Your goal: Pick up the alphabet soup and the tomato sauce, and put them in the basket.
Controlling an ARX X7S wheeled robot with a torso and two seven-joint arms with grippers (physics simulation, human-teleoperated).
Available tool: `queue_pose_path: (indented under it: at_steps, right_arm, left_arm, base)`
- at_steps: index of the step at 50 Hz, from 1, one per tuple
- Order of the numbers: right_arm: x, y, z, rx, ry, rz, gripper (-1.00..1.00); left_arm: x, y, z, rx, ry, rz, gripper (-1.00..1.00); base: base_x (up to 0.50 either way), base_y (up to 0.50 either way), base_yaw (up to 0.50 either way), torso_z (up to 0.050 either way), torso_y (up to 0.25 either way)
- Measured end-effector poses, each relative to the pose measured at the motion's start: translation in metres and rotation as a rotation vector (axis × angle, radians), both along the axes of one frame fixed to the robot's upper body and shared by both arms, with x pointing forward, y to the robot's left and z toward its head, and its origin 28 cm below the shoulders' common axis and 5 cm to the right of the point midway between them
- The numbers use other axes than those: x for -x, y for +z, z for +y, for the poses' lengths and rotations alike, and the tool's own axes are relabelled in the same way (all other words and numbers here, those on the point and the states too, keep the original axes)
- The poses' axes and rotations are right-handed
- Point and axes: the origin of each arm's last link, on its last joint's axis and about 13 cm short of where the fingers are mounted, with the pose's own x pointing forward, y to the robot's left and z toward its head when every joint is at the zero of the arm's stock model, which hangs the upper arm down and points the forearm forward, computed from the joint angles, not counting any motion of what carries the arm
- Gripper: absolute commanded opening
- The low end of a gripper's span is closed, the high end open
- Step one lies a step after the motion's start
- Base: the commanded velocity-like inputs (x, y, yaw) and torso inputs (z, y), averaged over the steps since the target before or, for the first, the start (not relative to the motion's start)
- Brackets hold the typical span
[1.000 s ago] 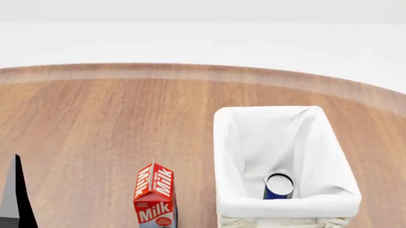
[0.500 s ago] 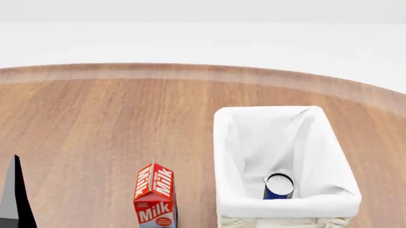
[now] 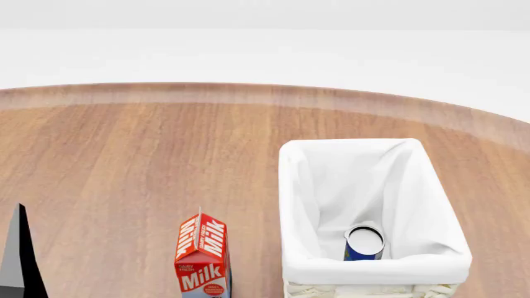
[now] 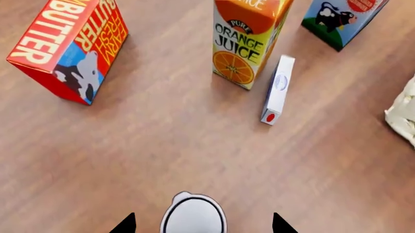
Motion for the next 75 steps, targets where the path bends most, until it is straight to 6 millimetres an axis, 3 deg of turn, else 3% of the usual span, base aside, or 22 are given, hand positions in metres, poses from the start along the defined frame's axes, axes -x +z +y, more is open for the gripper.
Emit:
queue_pose_path:
  at_steps: [17,75]
  right_arm:
    - [0.0,-0.018,0.001,0.006,-0.007,0.015,1.0]
    - [0.005,-0.049,0.011,0.025,0.005,0.047,1.0]
  left_arm:
    - [0.001,0.0,0.001,0.002,0.003,-0.001,1.0]
    - [0.001,-0.001,0.002,0.008,0.005,-0.002,1.0]
  base:
    - [0.0,0.0,0.0,0.0,0.0]
    - [0.0,0.0,0.0,0.0,0.0]
